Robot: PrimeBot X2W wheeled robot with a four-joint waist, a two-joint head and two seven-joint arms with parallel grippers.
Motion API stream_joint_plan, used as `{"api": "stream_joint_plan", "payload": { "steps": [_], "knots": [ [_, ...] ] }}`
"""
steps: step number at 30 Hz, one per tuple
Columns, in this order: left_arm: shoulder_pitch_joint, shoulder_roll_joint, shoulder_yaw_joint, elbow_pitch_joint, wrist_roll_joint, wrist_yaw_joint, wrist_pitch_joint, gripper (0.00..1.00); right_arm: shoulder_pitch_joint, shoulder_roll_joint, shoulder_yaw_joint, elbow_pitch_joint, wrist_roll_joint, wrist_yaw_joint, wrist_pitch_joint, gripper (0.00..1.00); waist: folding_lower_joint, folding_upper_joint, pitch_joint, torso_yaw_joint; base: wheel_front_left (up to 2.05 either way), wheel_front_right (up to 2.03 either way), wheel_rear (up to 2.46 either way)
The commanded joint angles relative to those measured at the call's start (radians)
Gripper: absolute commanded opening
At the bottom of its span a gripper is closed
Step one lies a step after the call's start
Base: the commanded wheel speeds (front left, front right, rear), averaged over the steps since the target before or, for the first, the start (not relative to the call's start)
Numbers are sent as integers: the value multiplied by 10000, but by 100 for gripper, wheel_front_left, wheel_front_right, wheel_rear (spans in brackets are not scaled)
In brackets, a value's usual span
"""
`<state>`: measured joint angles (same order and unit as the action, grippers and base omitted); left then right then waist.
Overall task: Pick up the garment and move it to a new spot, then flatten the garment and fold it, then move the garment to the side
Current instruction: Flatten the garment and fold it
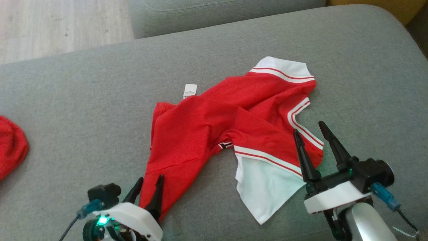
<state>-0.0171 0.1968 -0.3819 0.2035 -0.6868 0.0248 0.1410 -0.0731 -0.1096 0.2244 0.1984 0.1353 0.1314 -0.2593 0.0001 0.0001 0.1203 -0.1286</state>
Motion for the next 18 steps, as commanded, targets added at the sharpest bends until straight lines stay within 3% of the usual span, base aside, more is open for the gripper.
{"api": "stream_joint_plan", "payload": {
  "steps": [1, 7, 9, 10, 11, 14, 16, 18],
  "knots": [
    [-510, 48, 271, -104, 46, -39, -16, 100, -396, -44, 199, -286, 62, -7, -25, 100, -1, -1, 31, -91, 0, 0, 0],
    [-868, 89, 191, 522, 238, -130, -248, 96, -381, -9, 158, -288, 78, -7, -25, 100, -1, -1, 123, -258, 0, 0, 0],
    [-964, 132, 155, 648, 330, -144, -316, 67, -391, 6, 155, -283, 80, -7, -25, 100, -1, -1, 149, -290, 0, 0, 0],
    [-1004, 129, 158, 687, 324, -168, -353, 47, -398, 17, 146, -281, 80, -7, -25, 100, -1, -1, 156, -305, 0, 0, 0],
    [-1047, 125, 173, 704, 315, -182, -396, 43, -405, 26, 146, -279, 79, -7, -25, 100, -1, -1, 160, -318, 0, 0, 0],
    [-1174, 168, 233, 682, 346, -176, -542, 9, -420, 50, 148, -270, 78, -7, -25, 100, -1, -1, 162, -355, 0, 0, 0],
    [-1267, 213, 286, 658, 318, -187, -558, 0, -438, 71, 135, -271, 89, -7, -25, 100, -1, -1, 176, -383, 0, 0, 0],
    [-1354, 285, 340, 659, 281, -204, -530, 0, -465, 90, 144, -261, 100, -7, -25, 100, -1, -1, 172, -427, 0, 0, 0]
  ]
}}
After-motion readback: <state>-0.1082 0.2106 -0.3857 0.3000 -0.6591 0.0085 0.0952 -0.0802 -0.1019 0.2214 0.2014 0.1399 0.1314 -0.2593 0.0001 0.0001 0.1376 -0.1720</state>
